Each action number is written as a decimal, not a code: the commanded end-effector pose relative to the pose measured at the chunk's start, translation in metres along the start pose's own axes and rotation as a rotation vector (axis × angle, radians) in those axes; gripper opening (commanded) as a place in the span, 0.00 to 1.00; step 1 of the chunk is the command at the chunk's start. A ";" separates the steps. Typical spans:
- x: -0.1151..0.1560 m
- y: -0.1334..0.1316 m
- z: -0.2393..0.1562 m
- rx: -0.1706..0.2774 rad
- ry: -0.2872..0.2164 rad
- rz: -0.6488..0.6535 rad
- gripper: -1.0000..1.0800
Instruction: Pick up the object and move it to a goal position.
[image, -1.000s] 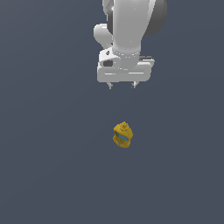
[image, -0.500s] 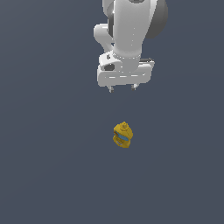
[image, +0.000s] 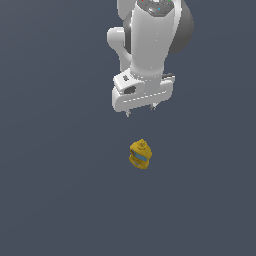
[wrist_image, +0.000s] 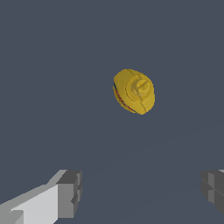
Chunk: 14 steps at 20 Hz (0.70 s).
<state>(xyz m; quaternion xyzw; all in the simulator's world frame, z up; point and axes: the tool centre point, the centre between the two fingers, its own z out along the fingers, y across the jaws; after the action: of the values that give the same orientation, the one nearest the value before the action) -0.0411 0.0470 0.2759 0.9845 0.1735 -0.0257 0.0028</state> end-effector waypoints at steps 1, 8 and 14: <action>0.009 0.003 0.005 -0.002 0.005 -0.067 0.96; 0.035 0.009 0.019 -0.008 0.019 -0.252 0.96; 0.055 0.015 0.033 -0.012 0.032 -0.405 0.96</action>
<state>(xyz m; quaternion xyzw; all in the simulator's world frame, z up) 0.0090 0.0512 0.2440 0.9366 0.3501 -0.0108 0.0009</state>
